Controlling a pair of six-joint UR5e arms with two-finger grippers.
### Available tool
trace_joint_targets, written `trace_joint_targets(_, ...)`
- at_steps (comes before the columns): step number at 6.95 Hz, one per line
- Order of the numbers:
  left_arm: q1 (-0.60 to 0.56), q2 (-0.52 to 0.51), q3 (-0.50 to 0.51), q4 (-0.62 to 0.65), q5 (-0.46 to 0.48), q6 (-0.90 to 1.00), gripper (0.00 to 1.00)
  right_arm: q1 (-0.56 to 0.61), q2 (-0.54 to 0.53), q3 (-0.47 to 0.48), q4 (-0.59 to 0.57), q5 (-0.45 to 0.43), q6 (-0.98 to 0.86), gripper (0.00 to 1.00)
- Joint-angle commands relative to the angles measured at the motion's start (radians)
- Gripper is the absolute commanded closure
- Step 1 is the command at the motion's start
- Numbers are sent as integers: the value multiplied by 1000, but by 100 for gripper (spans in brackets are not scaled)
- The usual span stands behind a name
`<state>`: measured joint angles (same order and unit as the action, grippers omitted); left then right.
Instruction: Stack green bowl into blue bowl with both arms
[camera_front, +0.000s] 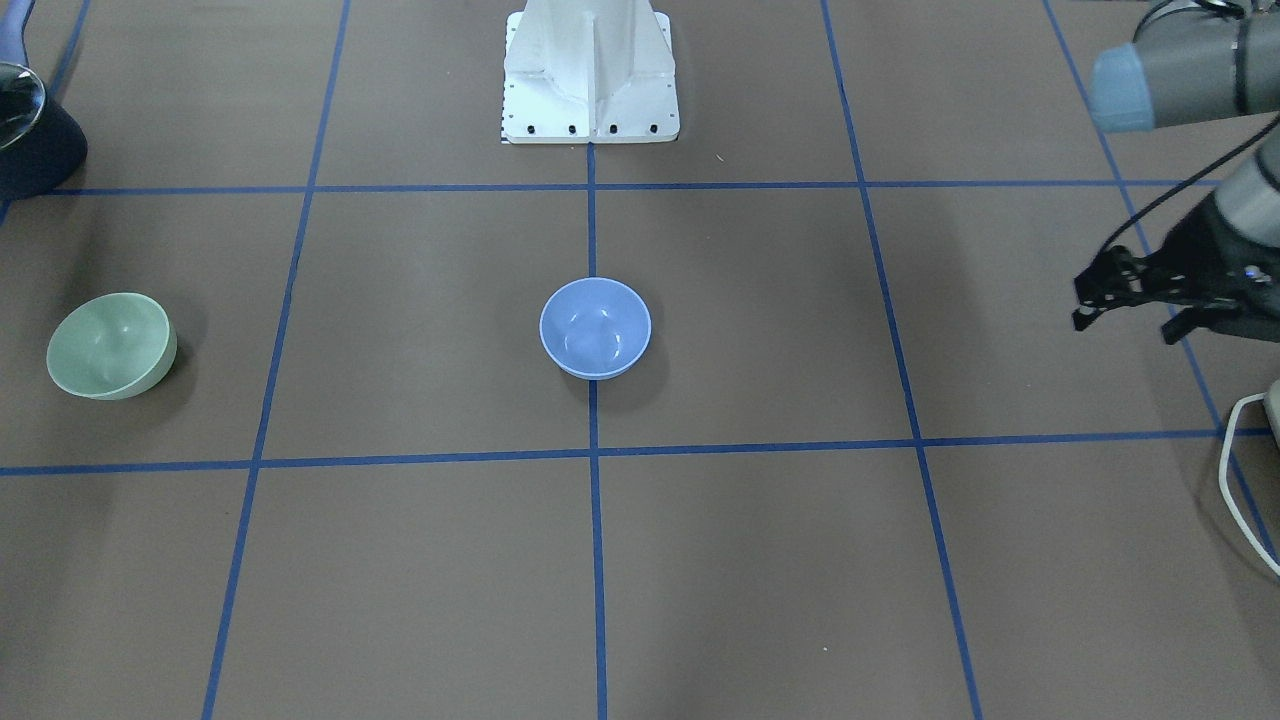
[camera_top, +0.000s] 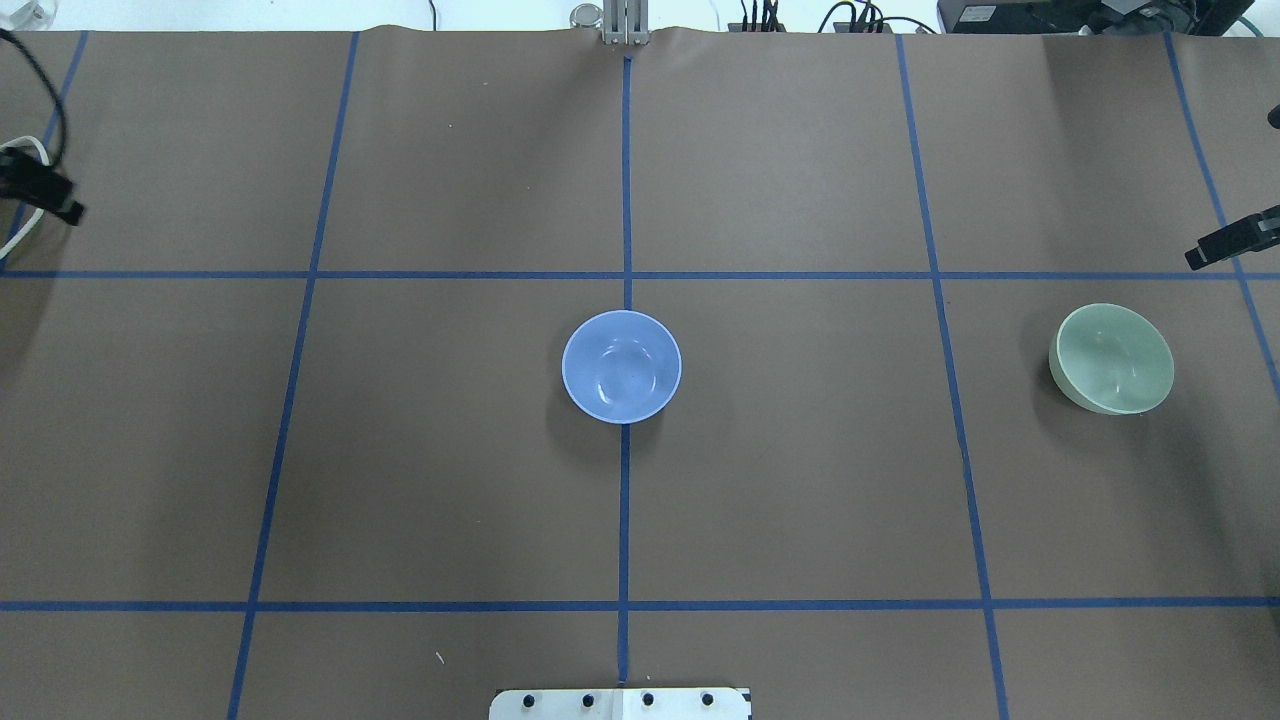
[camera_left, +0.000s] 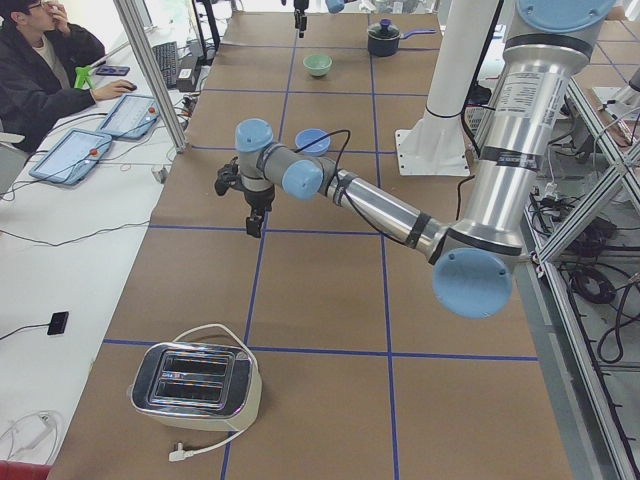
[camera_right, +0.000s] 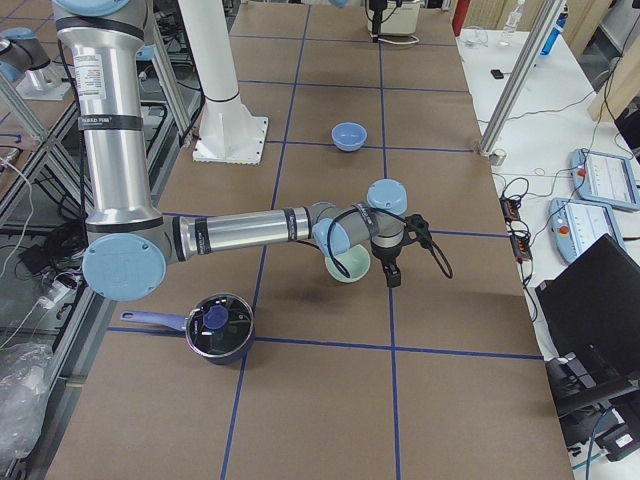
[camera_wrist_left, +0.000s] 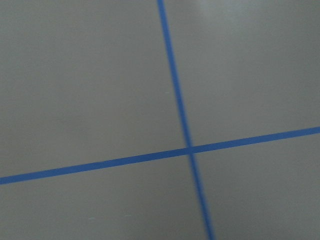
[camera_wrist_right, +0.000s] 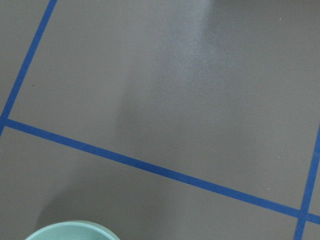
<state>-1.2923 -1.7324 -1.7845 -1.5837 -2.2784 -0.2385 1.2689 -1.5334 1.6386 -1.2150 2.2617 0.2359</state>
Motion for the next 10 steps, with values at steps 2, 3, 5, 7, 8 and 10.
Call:
trace_joint_targets(2,-366,74,220,117,-6,613,1,-66,-33,-2,45,-2,11,0)
trace_joint_targets(3,-398,91,246,110,-7,674,1,-106,-31,-2,45,-7,20,0)
trace_joint_targets(5,-398,100,243,106,-7,674,1,-170,-27,-3,45,-43,39,3)
trace_joint_targets(7,-398,105,243,105,-7,674,1,-178,-33,-25,45,-48,39,31)
trace_joint_targets(8,-398,106,243,105,-9,673,1,-178,-33,-37,45,-48,37,52)
trace_joint_targets(10,-398,106,241,105,-9,673,1,-180,-33,-46,45,-48,37,63)
